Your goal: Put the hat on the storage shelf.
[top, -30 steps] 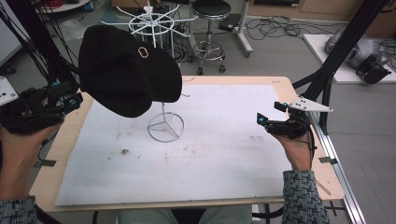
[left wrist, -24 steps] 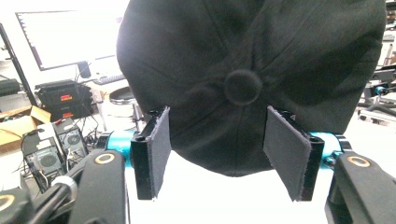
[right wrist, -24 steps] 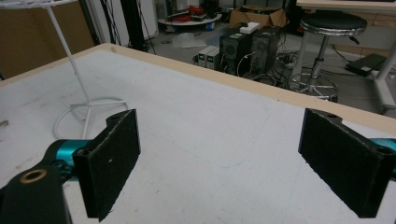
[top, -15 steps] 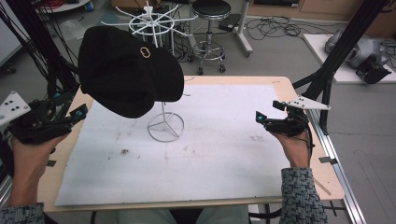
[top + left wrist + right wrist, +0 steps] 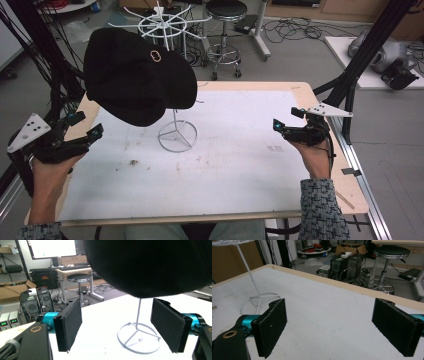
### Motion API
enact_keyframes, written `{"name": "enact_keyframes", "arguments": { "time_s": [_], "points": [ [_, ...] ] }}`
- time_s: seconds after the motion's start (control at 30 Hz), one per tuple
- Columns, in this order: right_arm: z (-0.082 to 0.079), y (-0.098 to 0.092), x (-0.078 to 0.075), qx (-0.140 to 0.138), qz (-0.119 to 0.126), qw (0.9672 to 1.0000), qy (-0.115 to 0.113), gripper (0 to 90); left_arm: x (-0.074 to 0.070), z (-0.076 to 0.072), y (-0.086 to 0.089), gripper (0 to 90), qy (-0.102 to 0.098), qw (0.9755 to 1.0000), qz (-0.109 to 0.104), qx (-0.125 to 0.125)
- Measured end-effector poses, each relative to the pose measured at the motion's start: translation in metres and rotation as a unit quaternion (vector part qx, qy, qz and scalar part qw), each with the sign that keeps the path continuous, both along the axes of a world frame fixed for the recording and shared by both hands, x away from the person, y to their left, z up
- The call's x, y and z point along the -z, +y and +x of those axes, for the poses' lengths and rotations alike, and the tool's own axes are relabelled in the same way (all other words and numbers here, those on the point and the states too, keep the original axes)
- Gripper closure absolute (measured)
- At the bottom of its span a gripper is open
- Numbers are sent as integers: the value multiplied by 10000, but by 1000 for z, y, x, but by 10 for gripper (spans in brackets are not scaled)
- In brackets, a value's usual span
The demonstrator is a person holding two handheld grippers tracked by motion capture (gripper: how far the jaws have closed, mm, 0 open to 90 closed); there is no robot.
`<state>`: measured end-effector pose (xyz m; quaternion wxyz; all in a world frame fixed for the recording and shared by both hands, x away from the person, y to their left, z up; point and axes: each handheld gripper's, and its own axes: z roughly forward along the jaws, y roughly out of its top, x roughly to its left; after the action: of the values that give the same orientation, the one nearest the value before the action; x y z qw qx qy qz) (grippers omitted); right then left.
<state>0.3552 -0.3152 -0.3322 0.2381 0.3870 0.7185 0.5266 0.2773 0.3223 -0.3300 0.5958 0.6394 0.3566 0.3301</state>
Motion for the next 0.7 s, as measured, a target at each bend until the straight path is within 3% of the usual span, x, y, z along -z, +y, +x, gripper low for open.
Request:
{"name": "enact_keyframes", "arguments": {
  "time_s": [0.7],
  "points": [
    [9,7,10,-76,-57,9998,150,118,41,6,-5,250,200,9995,-43,-228]
  ]
}}
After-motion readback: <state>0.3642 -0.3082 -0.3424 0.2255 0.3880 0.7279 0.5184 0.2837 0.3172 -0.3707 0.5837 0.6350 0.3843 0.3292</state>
